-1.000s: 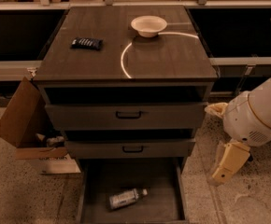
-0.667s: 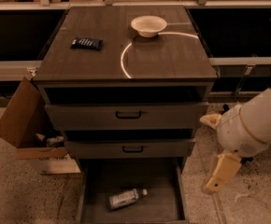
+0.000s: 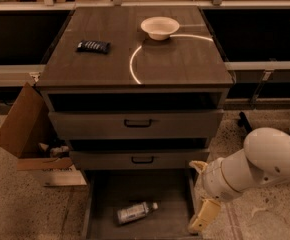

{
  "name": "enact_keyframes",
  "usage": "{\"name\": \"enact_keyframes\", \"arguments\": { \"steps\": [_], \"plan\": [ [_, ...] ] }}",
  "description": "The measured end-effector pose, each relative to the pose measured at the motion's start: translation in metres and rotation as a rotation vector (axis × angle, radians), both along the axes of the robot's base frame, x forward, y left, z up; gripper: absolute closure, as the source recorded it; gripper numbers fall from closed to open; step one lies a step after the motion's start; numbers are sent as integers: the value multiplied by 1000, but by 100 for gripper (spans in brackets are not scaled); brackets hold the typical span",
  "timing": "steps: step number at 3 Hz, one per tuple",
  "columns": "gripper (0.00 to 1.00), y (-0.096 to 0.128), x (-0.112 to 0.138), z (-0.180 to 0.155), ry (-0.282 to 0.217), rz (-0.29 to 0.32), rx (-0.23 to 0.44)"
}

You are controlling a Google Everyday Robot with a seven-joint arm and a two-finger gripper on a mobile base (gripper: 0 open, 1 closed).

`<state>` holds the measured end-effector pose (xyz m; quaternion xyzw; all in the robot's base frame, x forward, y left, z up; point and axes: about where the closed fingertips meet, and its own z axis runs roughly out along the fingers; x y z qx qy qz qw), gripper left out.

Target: Pick blue plastic bottle from bottom drawer and place on counter

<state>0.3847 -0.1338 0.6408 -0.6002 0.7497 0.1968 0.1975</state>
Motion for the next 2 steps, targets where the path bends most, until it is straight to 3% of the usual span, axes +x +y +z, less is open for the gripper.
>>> {"name": "enact_keyframes", "arguments": {
  "steps": [1,2],
  "plan": [
    [0,23,9,-66,32,-11,88],
    [0,29,6,-93,69,-19,120]
  ]
}}
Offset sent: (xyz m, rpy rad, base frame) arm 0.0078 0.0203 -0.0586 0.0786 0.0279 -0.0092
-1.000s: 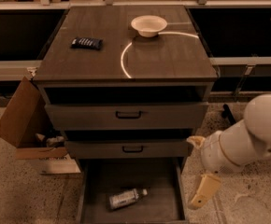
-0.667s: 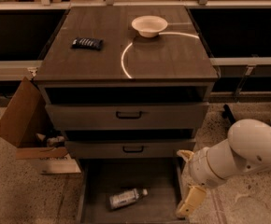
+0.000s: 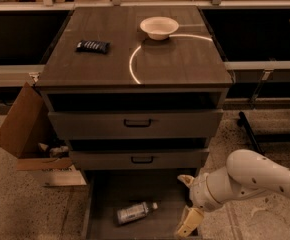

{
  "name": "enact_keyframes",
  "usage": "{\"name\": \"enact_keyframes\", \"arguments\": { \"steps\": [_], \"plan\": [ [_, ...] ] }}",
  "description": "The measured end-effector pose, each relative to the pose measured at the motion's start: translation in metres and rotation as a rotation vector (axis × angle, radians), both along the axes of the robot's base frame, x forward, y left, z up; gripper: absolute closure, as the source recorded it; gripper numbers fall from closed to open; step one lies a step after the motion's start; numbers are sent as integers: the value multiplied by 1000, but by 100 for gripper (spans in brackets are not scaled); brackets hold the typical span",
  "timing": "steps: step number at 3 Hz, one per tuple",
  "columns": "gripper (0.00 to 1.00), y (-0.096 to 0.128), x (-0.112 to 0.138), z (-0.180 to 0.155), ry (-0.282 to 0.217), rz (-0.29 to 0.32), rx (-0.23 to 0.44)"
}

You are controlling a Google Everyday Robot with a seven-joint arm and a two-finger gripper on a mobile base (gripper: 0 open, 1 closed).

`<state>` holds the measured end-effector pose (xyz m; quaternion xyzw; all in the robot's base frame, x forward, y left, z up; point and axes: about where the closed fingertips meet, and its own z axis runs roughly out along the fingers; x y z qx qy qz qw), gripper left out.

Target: Pick blue plastic bottle from bottom drawer and place on counter

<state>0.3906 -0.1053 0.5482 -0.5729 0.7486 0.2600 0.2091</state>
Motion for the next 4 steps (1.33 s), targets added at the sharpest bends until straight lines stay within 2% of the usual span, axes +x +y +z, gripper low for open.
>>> {"name": "enact_keyframes", "arguments": {
  "steps": [1,2,4],
  "plan": [
    [0,-1,3,-7,2,-2,12],
    [0,-1,16,-50,-25,21,-12],
    [0,10,50,-155,-139,36,-50]
  ]
}}
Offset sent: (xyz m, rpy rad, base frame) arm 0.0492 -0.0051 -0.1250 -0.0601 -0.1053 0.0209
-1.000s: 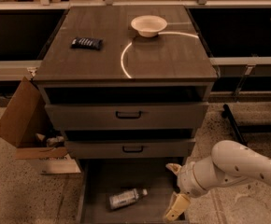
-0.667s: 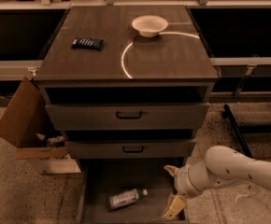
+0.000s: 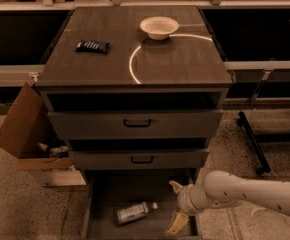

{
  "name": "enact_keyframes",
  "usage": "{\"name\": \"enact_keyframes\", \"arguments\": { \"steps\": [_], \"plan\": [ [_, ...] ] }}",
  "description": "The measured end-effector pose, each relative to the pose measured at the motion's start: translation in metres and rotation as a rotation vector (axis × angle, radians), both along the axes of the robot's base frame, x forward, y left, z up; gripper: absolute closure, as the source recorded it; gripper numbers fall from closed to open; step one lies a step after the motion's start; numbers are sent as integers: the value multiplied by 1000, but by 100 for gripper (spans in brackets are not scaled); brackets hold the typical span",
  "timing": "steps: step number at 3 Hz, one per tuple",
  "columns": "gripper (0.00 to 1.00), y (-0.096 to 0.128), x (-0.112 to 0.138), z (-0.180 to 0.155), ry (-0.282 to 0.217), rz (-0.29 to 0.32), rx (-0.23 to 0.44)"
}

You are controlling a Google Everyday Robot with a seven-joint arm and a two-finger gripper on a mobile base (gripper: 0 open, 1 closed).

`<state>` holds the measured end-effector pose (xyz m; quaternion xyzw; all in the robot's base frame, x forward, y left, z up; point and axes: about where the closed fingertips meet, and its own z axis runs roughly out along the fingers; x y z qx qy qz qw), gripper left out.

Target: Pick blue plastic bottle from bottom drawer and place on counter

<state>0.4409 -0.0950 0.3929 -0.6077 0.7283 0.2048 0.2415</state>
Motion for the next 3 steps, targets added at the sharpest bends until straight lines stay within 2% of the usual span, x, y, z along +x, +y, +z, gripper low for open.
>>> {"name": "enact_keyframes", "arguments": {
  "steps": [1,2,3],
  "plan": [
    [0,0,0,0,0,0,0],
    [0,4,3,-16,22,16,19],
    [0,17,12,-58,7,63,25]
  ]
}}
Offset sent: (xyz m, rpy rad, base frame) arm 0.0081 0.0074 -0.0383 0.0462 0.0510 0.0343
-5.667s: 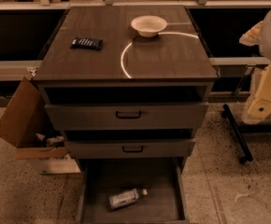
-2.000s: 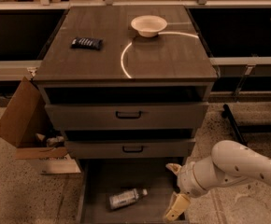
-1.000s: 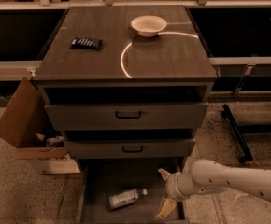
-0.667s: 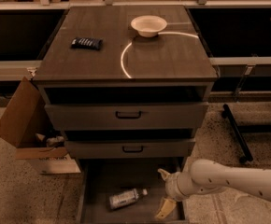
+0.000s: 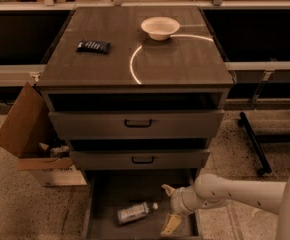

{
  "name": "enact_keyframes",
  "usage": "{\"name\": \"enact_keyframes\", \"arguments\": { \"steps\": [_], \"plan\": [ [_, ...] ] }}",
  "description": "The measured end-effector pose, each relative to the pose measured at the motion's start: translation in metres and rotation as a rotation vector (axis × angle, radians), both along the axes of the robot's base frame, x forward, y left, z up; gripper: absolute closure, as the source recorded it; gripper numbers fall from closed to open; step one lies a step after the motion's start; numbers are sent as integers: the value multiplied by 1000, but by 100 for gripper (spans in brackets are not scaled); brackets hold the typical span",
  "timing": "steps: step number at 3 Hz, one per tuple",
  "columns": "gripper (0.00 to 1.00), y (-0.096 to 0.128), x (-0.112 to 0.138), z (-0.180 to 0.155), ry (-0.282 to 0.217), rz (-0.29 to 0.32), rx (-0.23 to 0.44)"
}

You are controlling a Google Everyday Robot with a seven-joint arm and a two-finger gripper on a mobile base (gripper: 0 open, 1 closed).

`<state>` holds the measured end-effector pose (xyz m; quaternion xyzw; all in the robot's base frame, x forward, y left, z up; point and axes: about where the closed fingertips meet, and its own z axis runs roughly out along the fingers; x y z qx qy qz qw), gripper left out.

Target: Pick blue plastic bottle from bottom drawer and place on counter

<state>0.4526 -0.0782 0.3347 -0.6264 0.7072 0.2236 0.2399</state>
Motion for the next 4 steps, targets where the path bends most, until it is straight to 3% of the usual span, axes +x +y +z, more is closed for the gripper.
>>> {"name": "enact_keyframes", "arguments": {
  "steps": [2,3,4],
  "plan": [
    [0,35,12,-74,-85,66,57],
    [0,35,12,-73,-85,67,56],
    [0,42,22,-83,-123,103,76]
  ]
}}
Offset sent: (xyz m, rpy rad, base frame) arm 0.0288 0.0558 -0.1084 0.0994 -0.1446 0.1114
